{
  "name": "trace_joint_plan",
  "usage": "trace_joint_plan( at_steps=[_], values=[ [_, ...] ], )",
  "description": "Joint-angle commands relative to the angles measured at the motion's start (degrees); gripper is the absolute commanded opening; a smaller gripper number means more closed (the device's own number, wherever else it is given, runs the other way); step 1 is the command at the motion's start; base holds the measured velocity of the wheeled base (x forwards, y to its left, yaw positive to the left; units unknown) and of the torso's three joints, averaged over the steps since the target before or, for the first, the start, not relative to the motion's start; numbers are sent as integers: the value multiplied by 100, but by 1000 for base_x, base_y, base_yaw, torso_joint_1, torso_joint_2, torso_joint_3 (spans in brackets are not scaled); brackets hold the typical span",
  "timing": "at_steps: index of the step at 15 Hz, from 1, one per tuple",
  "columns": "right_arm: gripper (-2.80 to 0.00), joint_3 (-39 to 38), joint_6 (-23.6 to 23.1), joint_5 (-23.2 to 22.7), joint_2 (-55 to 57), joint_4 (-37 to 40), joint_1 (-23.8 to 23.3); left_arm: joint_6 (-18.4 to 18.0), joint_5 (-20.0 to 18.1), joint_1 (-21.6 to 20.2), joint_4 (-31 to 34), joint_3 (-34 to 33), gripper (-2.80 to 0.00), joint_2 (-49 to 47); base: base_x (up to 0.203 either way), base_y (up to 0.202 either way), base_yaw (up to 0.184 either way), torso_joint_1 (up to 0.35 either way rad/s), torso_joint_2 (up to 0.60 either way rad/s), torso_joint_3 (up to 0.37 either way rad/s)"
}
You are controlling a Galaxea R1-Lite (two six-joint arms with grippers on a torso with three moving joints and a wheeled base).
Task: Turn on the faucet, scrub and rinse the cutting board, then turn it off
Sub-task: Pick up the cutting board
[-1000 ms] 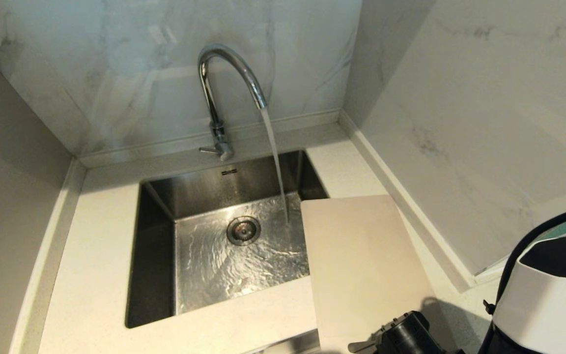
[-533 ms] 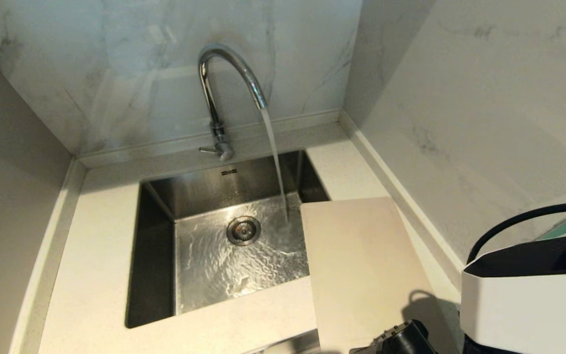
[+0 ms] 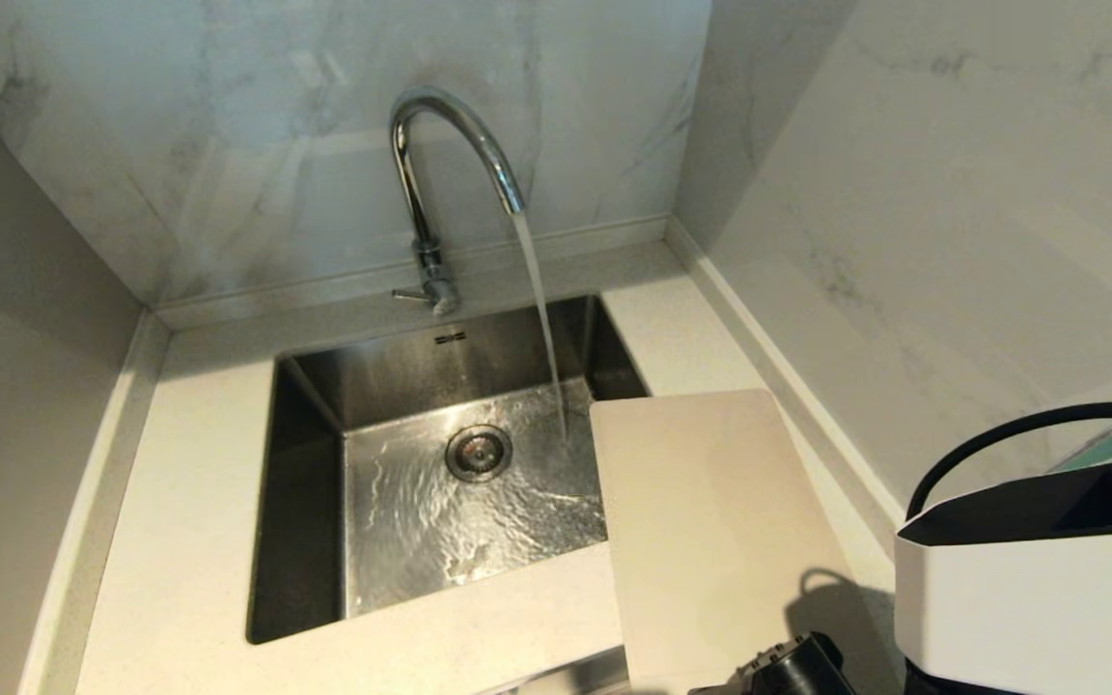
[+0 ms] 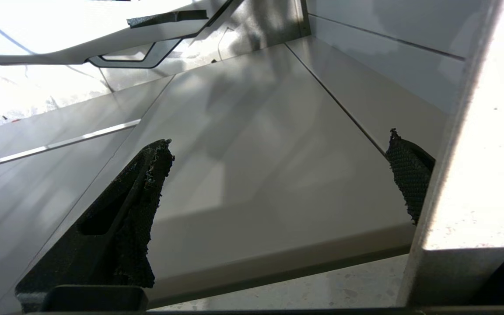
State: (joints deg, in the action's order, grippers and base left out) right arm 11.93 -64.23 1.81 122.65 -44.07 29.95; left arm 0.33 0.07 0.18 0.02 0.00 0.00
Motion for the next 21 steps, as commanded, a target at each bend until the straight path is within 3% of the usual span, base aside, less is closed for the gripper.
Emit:
trace_joint_plan(
  at_steps=[1, 21],
  values=[
    [0, 11, -37, -5, 40, -5, -33, 2, 1, -1, -2, -9, -280, 0, 0, 0, 0, 0, 0, 0],
    [0, 2, -228, 163, -261, 10, -42, 2, 1, -1, -2, -9, -280, 0, 0, 0, 0, 0, 0, 0]
  ],
)
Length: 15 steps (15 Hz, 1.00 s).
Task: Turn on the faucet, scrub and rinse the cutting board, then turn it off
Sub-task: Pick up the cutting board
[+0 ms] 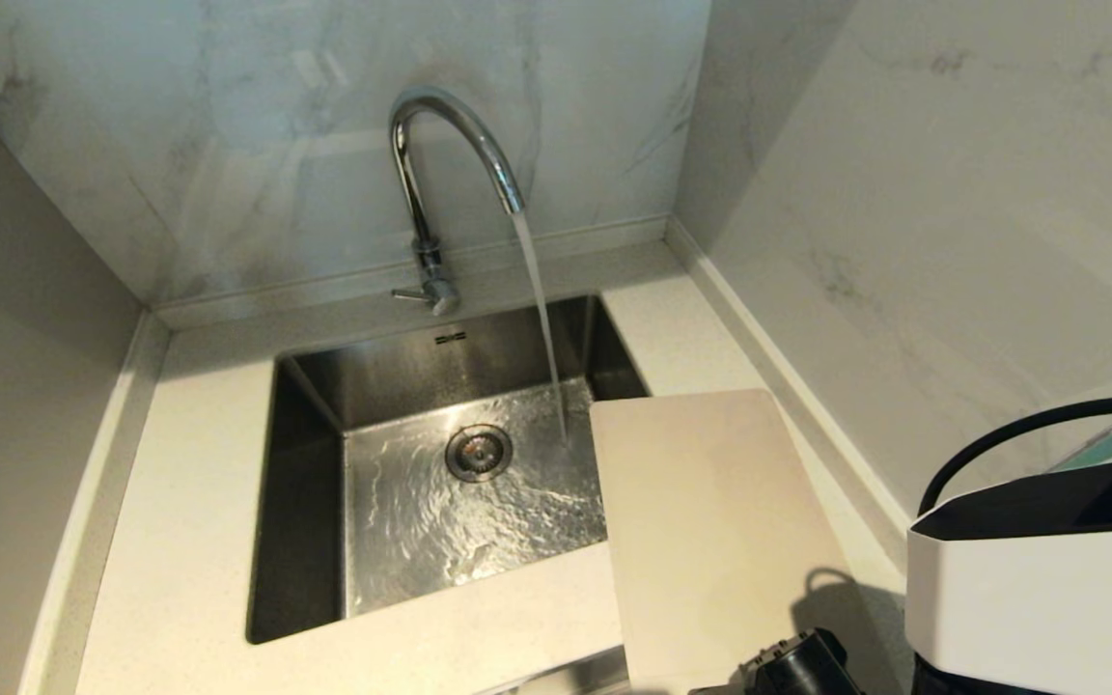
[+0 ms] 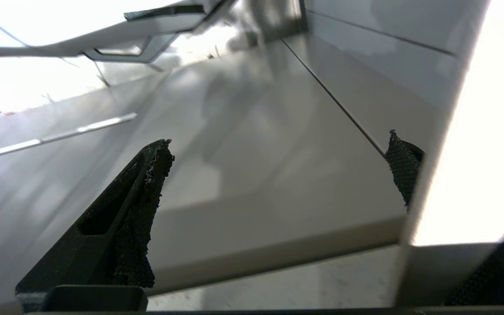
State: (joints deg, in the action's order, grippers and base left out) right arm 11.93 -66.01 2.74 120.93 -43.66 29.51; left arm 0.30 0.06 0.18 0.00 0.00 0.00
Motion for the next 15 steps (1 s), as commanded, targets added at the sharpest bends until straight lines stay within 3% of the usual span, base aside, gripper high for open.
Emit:
trace_joint_plan(
  at_steps=[1, 4, 15],
  values=[
    [0, 2, -57, 118, -132, -23, 9, 5, 3, -1, 0, -9, -280, 0, 0, 0, 0, 0, 0, 0],
    [0, 9, -75, 321, -342, 184, 18, 5, 3, -1, 0, -9, -280, 0, 0, 0, 0, 0, 0, 0],
    [0, 29, -166, 324, -333, 174, 16, 5, 3, -1, 0, -9, -280, 0, 0, 0, 0, 0, 0, 0]
  ],
)
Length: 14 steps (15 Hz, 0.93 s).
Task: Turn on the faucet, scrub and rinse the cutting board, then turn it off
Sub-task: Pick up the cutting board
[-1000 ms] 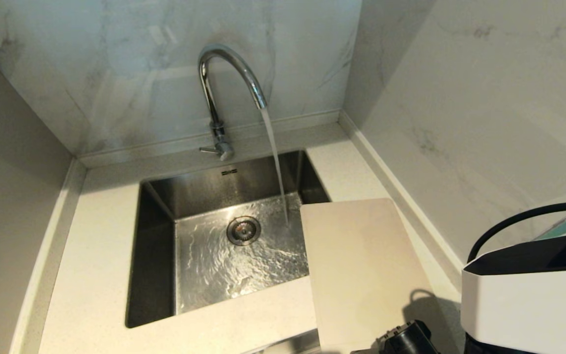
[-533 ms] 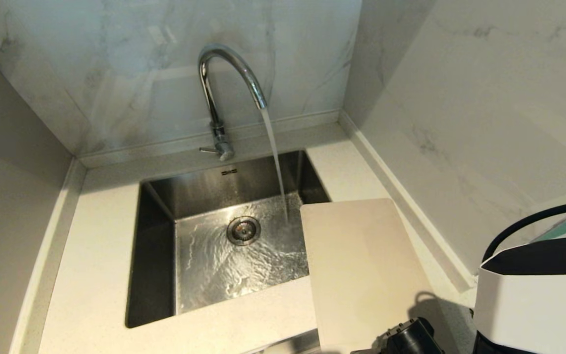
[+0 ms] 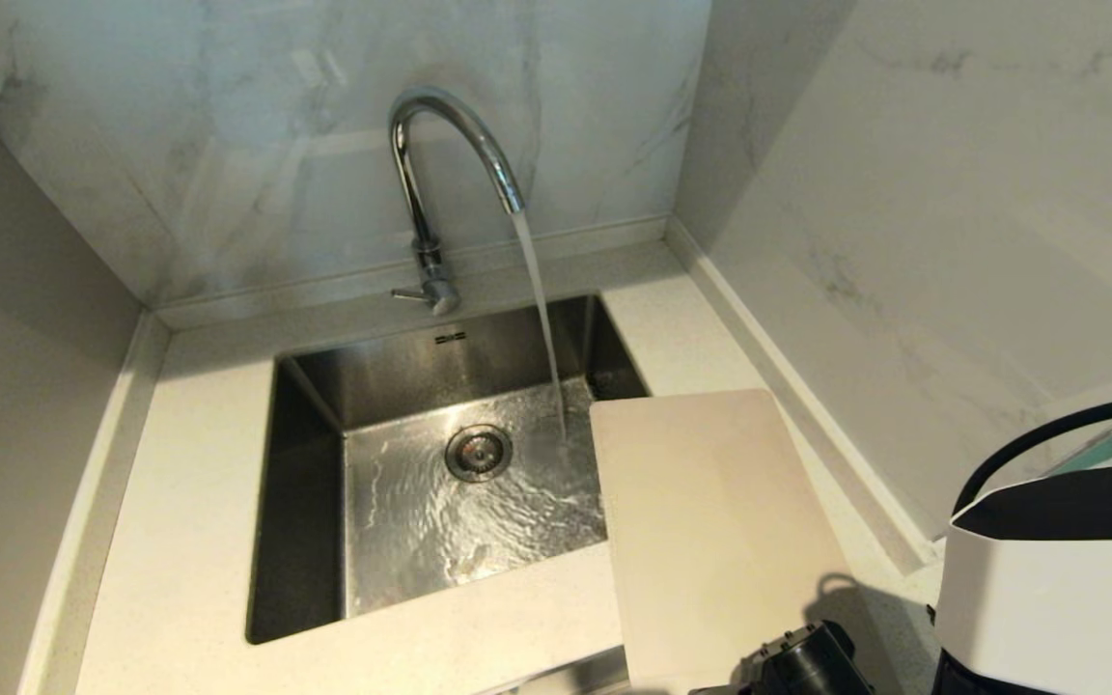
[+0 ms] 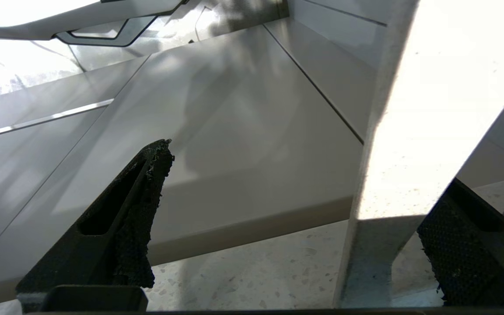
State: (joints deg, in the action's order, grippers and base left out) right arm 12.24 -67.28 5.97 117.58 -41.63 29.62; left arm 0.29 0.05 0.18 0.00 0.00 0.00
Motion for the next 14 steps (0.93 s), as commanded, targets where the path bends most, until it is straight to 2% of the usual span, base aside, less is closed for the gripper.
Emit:
trace_joint_plan(
  at_steps=[1, 2, 3, 14],
  values=[
    [0, -2, -40, 0, 11, -30, 0, 6, 4, -1, 0, -9, -280, 0, 0, 0, 0, 0, 0, 0],
    [0, -2, -40, 0, 11, -30, 0, 6, 4, -1, 0, -9, -280, 0, 0, 0, 0, 0, 0, 0],
    [-280, -2, -48, 0, 7, -21, 0, 6, 4, -1, 0, -9, -280, 0, 0, 0, 0, 0, 0, 0],
    [-280, 42, -136, -8, 14, -21, -9, 6, 4, -1, 0, -9, -280, 0, 0, 0, 0, 0, 0, 0]
  ],
)
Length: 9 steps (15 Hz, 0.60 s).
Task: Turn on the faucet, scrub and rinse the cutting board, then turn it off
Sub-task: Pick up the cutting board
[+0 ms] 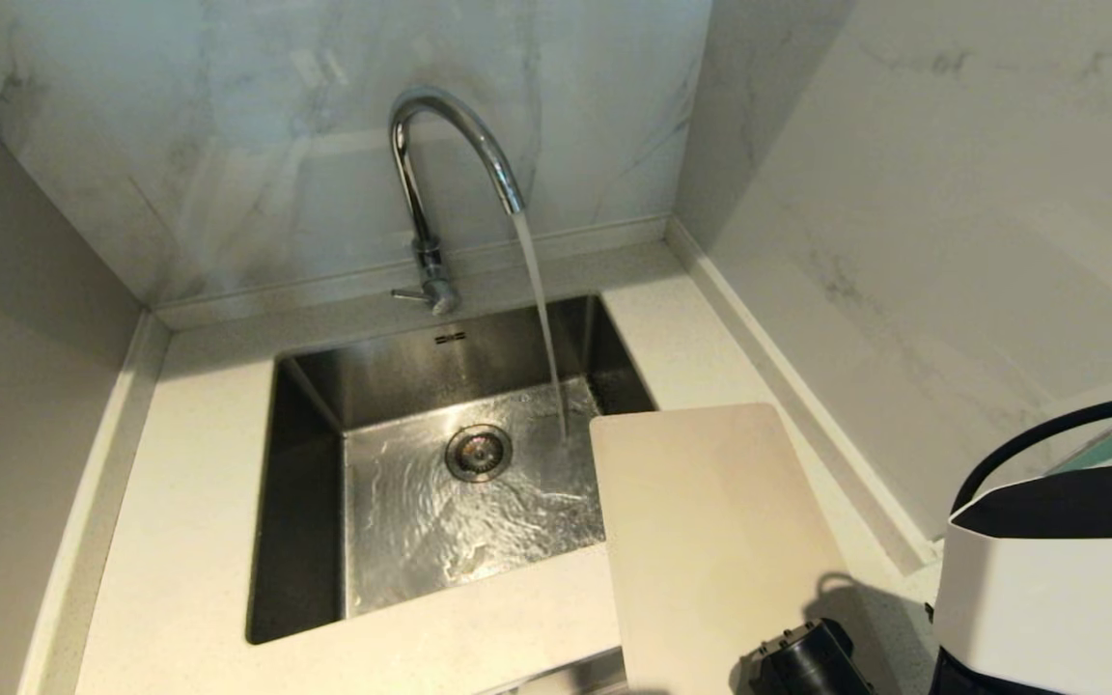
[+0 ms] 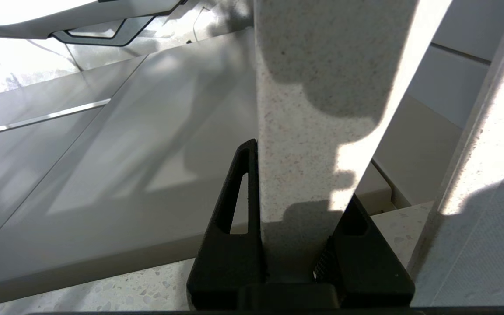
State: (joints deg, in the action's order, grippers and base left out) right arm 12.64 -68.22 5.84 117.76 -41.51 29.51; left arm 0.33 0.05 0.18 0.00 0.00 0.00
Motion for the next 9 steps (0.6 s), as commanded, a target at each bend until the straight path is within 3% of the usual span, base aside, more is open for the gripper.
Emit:
trace_joint_plan(
  at_steps=[1, 9],
  values=[
    [-280, -7, -43, 12, -43, -33, 7, 2, 4, -1, 0, -9, -280, 0, 0, 0, 0, 0, 0, 0],
    [-280, -302, -324, 223, -1231, -7, 89, 2, 4, -1, 0, -9, -280, 0, 0, 0, 0, 0, 0, 0]
  ],
)
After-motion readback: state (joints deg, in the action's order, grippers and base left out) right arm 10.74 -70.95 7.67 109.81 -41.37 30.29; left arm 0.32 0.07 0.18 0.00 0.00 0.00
